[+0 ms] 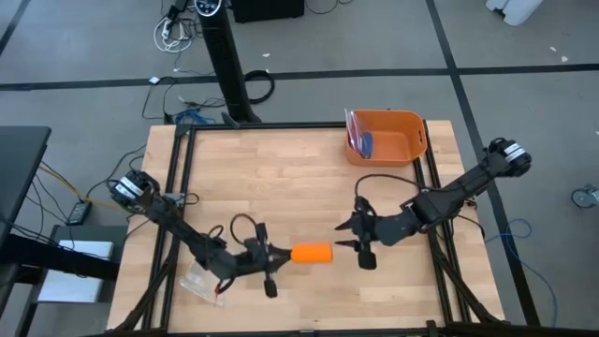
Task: Roll bandage
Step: Roll the orange bandage
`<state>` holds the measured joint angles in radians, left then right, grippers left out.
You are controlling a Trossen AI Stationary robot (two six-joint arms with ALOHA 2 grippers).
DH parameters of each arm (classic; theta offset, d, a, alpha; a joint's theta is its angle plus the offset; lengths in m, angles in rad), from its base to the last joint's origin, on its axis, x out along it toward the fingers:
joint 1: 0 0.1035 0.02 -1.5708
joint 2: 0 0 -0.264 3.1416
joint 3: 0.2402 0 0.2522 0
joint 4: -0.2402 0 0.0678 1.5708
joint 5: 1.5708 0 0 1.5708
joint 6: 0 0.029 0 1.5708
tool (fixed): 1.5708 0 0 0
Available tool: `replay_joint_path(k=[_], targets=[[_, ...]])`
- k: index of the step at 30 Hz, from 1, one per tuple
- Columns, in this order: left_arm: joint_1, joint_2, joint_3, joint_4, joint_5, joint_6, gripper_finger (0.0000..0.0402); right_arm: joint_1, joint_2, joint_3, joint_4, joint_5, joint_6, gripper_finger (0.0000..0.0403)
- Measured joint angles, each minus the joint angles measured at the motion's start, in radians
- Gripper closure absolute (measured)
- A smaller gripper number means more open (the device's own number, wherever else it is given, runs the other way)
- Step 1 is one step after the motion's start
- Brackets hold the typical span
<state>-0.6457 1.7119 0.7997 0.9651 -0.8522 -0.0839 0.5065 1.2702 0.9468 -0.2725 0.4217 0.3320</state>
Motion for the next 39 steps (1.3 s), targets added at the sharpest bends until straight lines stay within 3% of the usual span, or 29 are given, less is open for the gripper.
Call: replay_joint_path(k=[3, 9, 14, 20, 28, 34, 39], targets=[[0.016, 0.000, -0.062, 0.139, -0.002, -0.049, 0.0390, 0.018, -0.028, -0.134, 0.190, 0.030, 0.026, 0.0225], [0.039, 0.000, -0.205, 0.478, 0.000, -0.061, 0.0390, 0.025, 0.003, -0.363, 0.833, 0.054, 0.025, 0.0225], [0.054, 0.000, -0.226, 0.516, 0.035, -0.047, 0.0391, -0.005, 0.134, -0.393, 1.182, 0.063, -0.110, 0.0218], [0.066, 0.003, -0.226, 0.537, 0.058, 0.000, 0.0391, -0.028, 0.292, -0.310, 1.312, 0.050, -0.261, 0.0172], [0.065, 0.003, -0.226, 0.541, 0.068, 0.004, 0.0391, -0.059, 0.363, -0.266, 1.420, 0.016, -0.262, 0.0131], [0.071, 0.003, -0.219, 0.542, 0.074, 0.028, 0.0391, -0.096, 0.382, -0.238, 1.410, 0.001, -0.276, 0.0179], [0.071, 0.003, -0.205, 0.541, 0.078, 0.066, 0.0391, -0.110, 0.382, -0.235, 1.407, 0.002, -0.270, 0.0289]])
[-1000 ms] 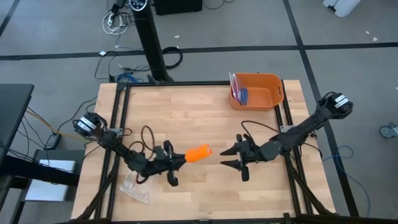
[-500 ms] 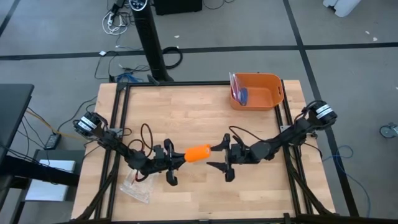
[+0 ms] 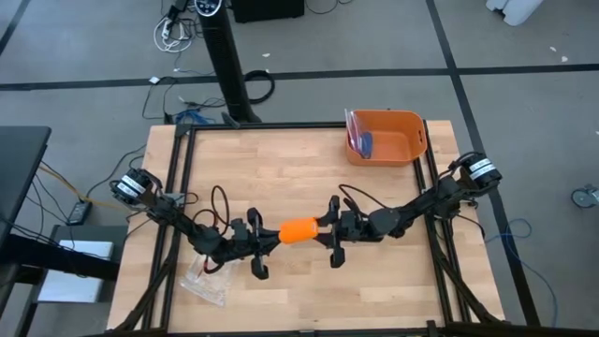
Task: Roll bandage
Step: Roll the orange bandage
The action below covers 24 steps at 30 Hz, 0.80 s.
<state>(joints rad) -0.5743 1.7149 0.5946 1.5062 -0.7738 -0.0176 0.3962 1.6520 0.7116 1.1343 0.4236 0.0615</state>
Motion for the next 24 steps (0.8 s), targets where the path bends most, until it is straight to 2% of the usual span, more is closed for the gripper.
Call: replay_joint_path(k=[2, 4, 13, 18, 21, 24], targets=[[0.000, 0.000, 0.002, 0.001, 0.000, 0.016, 0.0391, 0.005, 0.000, 0.000, -0.004, 0.005, -0.011, 0.0352], [0.000, 0.000, 0.003, 0.001, 0.001, 0.017, 0.0391, 0.013, -0.001, 0.000, -0.006, 0.010, -0.030, 0.0388], [-0.003, 0.000, 0.003, 0.010, 0.000, 0.043, 0.0390, 0.062, -0.008, -0.001, -0.054, 0.028, -0.021, 0.0398], [-0.003, 0.000, 0.003, 0.011, 0.003, 0.037, 0.0390, 0.075, -0.070, -0.001, -0.125, 0.051, -0.020, 0.0399], [-0.003, 0.000, 0.003, 0.013, 0.010, 0.039, 0.0390, 0.075, -0.093, -0.001, -0.156, 0.054, 0.015, 0.0383], [-0.003, 0.000, 0.003, 0.014, 0.018, 0.039, 0.0390, 0.075, -0.095, -0.001, -0.181, 0.050, 0.047, 0.0348]])
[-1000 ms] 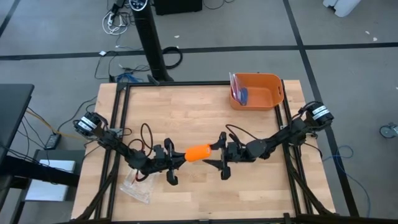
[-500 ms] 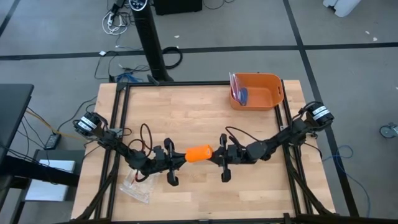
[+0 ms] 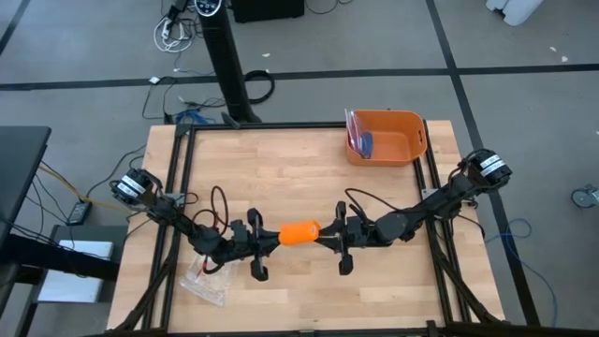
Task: Roll bandage
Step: Roll the orange bandage
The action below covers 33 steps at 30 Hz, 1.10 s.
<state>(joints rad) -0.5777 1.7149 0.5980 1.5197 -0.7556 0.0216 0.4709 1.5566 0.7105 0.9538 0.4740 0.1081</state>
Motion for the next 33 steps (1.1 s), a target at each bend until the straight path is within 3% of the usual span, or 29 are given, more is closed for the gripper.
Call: replay_joint_path(k=[8, 13, 18, 24, 27, 31, 33], targets=[[0.000, 0.000, 0.034, -0.001, 0.036, 0.033, 0.0390, -0.024, 0.000, -0.001, -0.030, -0.022, 0.053, 0.0222], [0.000, 0.000, 0.035, -0.004, 0.036, 0.032, 0.0390, -0.022, 0.000, -0.001, 0.010, -0.060, 0.007, 0.0198], [0.000, 0.000, 0.035, -0.005, 0.036, 0.032, 0.0390, -0.023, 0.000, -0.001, 0.023, -0.097, 0.003, 0.0213], [0.002, 0.000, 0.035, -0.013, 0.036, 0.028, 0.0390, -0.035, 0.000, -0.001, 0.068, -0.071, -0.033, 0.0244], [0.002, 0.000, 0.035, -0.019, 0.035, 0.029, 0.0390, -0.053, 0.003, -0.001, 0.075, -0.071, -0.024, 0.0287], [0.002, 0.000, 0.035, -0.024, 0.035, 0.049, 0.0389, -0.076, 0.012, -0.001, 0.065, -0.068, -0.010, 0.0378], [0.000, 0.000, 0.035, -0.025, 0.035, 0.055, 0.0389, -0.076, 0.011, 0.000, 0.063, -0.054, -0.022, 0.0392]])
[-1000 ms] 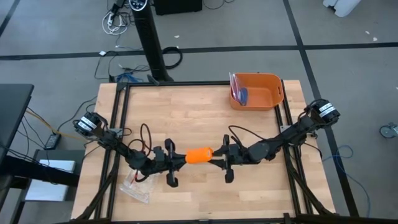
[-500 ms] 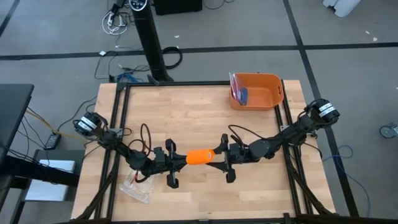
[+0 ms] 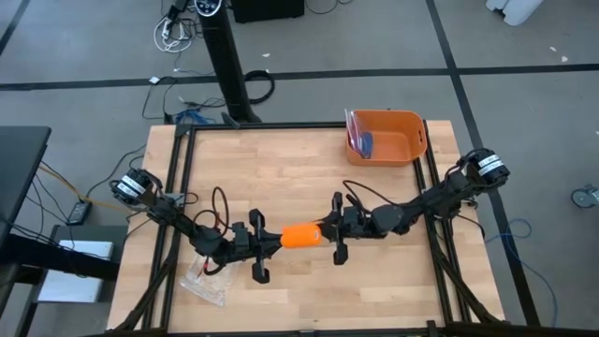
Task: Roll bandage
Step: Roll the orange bandage
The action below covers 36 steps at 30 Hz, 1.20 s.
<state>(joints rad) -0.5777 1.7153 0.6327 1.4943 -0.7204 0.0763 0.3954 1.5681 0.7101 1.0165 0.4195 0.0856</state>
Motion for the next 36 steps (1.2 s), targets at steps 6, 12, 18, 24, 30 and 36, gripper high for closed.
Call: replay_joint_path(k=[6, 12, 18, 24, 30, 36], targets=[[-0.014, 0.000, 0.000, 0.011, -0.028, 0.031, 0.0389, 0.023, -0.019, 0.000, -0.046, 0.005, 0.004, 0.0399], [-0.041, 0.000, 0.000, 0.025, -0.074, 0.108, 0.0389, 0.040, -0.064, 0.000, -0.142, 0.007, 0.063, 0.0401], [-0.035, 0.000, 0.000, 0.026, -0.135, 0.113, 0.0389, 0.051, -0.085, 0.000, -0.156, 0.001, 0.086, 0.0401], [-0.013, 0.000, 0.013, 0.027, -0.150, 0.122, 0.0389, 0.051, -0.065, 0.000, -0.137, 0.005, 0.088, 0.0402], [0.009, 0.000, 0.035, 0.028, -0.168, 0.132, 0.0390, 0.056, -0.066, 0.004, -0.102, 0.007, 0.063, 0.0402], [0.024, 0.000, 0.035, 0.025, -0.209, 0.132, 0.0390, 0.055, -0.066, 0.020, -0.105, 0.011, 0.051, 0.0403]])
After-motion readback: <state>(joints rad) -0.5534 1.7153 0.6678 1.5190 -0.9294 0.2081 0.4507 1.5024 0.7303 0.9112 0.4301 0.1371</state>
